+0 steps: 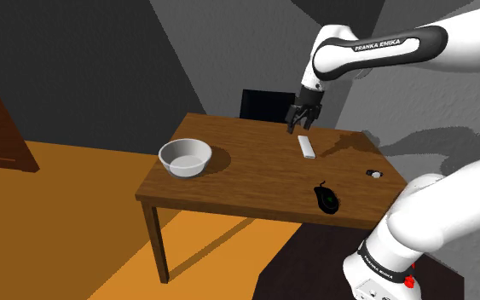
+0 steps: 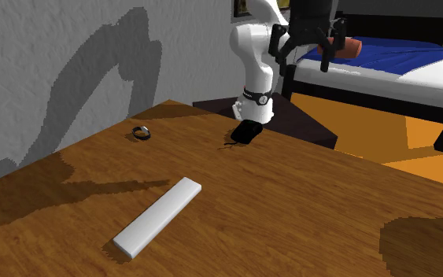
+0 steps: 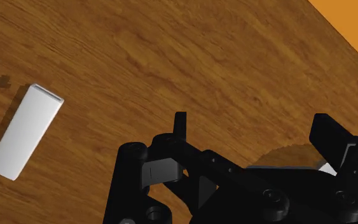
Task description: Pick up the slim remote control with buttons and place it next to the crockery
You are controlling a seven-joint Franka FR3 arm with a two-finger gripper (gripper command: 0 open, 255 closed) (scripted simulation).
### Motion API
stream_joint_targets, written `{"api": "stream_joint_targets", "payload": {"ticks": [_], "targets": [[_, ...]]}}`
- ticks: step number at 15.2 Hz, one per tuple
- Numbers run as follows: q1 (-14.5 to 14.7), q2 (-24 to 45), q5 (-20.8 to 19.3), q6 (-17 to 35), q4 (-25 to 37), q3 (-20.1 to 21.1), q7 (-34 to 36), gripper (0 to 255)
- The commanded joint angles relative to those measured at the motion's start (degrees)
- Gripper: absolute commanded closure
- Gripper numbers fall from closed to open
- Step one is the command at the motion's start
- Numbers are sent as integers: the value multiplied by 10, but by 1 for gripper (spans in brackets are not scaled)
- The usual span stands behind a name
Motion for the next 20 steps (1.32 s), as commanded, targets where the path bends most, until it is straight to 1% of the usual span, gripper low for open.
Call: {"api": "stream_joint_targets", "payload": {"ticks": [1, 6, 10, 15, 20], "targets": [[-12, 33, -6, 24, 8, -16, -9, 0], [-31, 120, -8, 76, 40, -46, -20, 0], [-46, 192, -1, 111, 73, -69, -30, 0], [-67, 284, 19, 145, 126, -94, -47, 0], [-93, 376, 49, 167, 190, -112, -65, 0]]}}
